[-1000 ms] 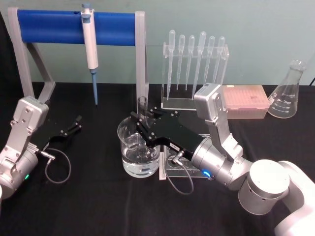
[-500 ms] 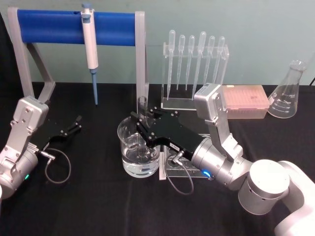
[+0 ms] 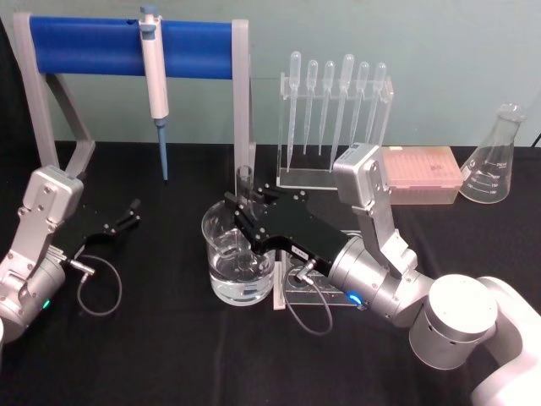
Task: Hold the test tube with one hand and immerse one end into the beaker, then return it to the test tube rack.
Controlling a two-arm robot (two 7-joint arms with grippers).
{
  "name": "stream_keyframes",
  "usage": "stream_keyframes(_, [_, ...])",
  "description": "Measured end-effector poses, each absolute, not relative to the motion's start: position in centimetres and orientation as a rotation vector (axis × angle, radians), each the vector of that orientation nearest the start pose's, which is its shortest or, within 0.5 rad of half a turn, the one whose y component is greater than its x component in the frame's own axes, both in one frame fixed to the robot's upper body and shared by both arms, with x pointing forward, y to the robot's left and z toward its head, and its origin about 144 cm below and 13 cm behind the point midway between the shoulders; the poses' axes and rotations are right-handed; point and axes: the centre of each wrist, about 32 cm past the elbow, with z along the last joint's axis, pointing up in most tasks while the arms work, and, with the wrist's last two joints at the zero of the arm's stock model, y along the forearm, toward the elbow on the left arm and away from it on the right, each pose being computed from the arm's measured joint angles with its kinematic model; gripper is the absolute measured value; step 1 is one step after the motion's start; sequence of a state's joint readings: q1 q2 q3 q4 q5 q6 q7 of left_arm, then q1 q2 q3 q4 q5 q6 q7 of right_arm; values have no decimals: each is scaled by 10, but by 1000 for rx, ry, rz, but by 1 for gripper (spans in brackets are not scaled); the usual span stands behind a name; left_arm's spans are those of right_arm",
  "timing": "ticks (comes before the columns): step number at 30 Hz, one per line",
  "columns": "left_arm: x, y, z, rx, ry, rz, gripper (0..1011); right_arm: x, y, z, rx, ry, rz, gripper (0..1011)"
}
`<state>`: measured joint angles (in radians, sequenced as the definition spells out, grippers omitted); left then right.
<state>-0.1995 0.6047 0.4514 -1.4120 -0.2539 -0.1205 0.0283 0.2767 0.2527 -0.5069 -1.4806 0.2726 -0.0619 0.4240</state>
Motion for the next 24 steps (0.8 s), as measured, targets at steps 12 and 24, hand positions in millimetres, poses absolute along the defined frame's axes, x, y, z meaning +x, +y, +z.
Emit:
stream_keyframes(12, [489,310,1140,304,-285,1248,1000,503,-156,1176,18,-127,-683,226])
stream_keyframes(24, [489,310,1140,304,-285,1248,1000,503,-156,1176,18,-127,-683,225])
